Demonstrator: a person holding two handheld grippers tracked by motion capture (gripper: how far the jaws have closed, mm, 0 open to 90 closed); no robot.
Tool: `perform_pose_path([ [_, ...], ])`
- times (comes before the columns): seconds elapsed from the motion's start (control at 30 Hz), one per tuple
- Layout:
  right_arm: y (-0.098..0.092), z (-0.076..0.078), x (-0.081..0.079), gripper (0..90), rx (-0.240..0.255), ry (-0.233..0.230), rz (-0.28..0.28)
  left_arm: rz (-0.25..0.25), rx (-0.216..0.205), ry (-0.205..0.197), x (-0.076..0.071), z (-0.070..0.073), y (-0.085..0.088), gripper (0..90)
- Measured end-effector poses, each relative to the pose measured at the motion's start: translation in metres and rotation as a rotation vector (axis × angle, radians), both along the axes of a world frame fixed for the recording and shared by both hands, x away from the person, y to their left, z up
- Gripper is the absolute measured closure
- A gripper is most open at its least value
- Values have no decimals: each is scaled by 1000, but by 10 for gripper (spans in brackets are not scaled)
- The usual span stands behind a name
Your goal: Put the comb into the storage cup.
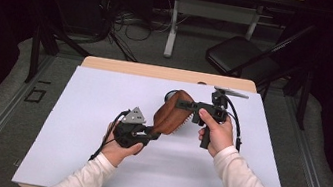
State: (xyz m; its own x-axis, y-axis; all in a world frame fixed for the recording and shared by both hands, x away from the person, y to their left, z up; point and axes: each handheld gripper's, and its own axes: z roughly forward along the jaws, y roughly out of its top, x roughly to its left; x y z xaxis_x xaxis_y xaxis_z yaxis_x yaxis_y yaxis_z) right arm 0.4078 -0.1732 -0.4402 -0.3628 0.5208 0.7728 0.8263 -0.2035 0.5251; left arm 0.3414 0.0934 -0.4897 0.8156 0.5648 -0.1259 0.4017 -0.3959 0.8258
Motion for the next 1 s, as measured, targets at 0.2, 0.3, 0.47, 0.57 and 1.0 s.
perform_pose_path([
  [0.2, 0, 1, -1, 486, -2, -9, 4, 0, 5, 0, 0, 0, 0, 721],
  [0.3, 0, 1, -1, 488, -3, -10, 7, 2, 4, 1, 0, -1, -1, 720],
  [0.47, 0, 1, -1, 491, -5, -5, 14, 4, 4, 3, 0, -2, -1, 717],
  [0.57, 0, 1, -1, 492, -4, -5, 16, 4, 1, 3, 0, -2, -1, 715],
  [1.0, -1, 1, 0, 493, -10, -2, 17, 17, -6, 10, 1, -3, -1, 679],
])
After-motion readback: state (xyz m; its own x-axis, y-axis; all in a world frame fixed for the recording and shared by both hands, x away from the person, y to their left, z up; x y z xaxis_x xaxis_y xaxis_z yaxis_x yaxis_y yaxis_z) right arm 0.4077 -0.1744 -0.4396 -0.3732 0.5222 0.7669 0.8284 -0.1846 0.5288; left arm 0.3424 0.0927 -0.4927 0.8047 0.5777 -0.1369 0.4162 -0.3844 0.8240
